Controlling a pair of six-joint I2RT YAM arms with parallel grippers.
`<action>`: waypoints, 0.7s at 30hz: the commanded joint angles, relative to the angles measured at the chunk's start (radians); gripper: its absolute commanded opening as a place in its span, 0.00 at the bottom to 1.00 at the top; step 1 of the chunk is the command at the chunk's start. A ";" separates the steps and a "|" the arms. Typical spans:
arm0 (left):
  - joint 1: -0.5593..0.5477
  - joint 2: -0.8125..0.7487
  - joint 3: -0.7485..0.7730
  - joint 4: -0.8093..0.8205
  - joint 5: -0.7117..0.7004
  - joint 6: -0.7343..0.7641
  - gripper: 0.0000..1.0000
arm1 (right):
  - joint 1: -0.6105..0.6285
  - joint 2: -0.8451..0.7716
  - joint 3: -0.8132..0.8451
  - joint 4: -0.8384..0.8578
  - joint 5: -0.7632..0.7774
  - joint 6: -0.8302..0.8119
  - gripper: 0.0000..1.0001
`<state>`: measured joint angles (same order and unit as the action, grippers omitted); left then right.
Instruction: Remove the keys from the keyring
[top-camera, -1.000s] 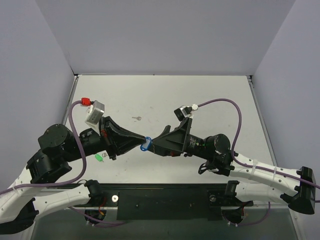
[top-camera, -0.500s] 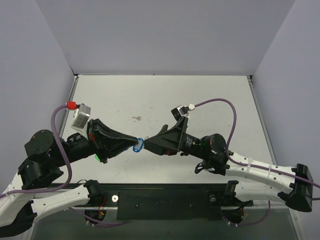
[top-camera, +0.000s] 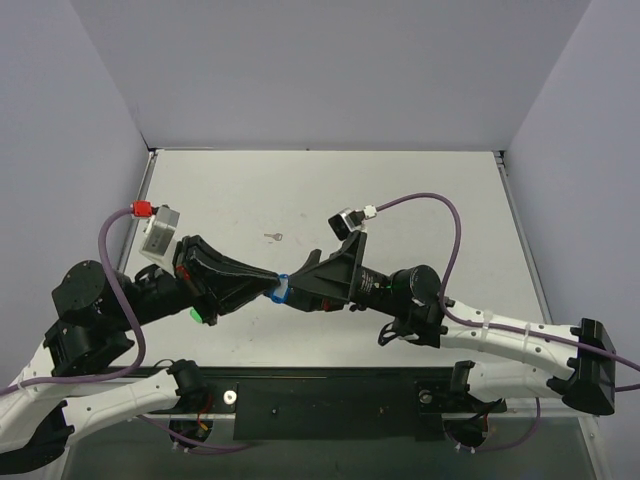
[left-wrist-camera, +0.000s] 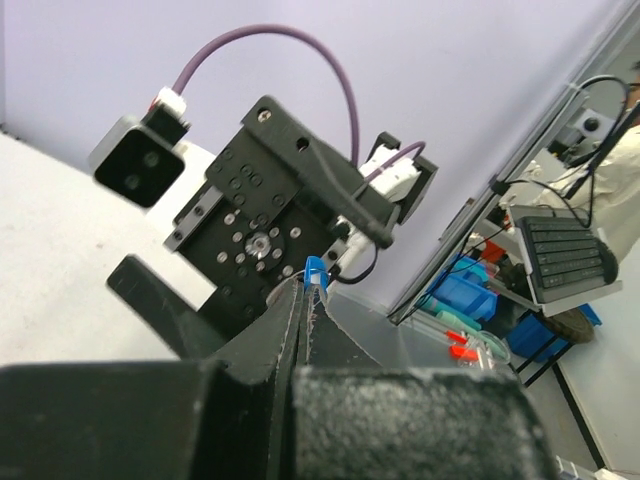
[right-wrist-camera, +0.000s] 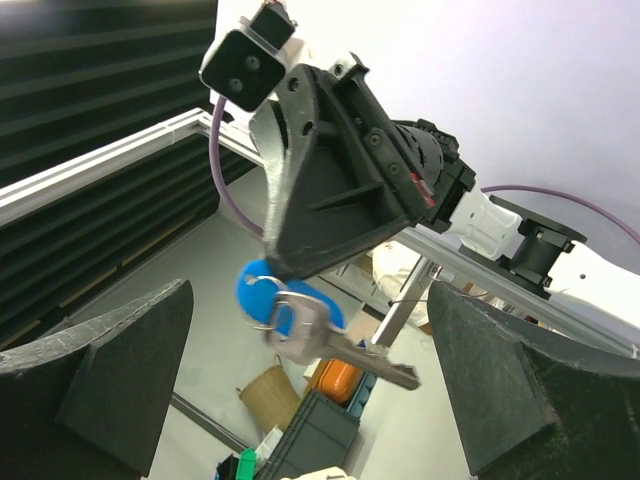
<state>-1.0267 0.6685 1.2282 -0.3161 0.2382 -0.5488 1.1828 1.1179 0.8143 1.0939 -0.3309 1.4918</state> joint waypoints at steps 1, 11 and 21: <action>-0.004 0.008 0.002 0.152 0.039 -0.036 0.00 | 0.023 0.029 0.069 0.126 -0.026 -0.001 0.98; -0.004 -0.009 -0.044 0.062 -0.014 -0.002 0.00 | 0.038 0.004 0.092 0.086 -0.031 -0.016 0.96; -0.004 -0.066 -0.047 -0.028 -0.082 0.032 0.00 | 0.046 -0.016 0.108 0.061 -0.042 -0.021 0.90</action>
<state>-1.0271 0.6167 1.1522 -0.3069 0.1932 -0.5522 1.2194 1.1404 0.8646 1.0729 -0.3504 1.4902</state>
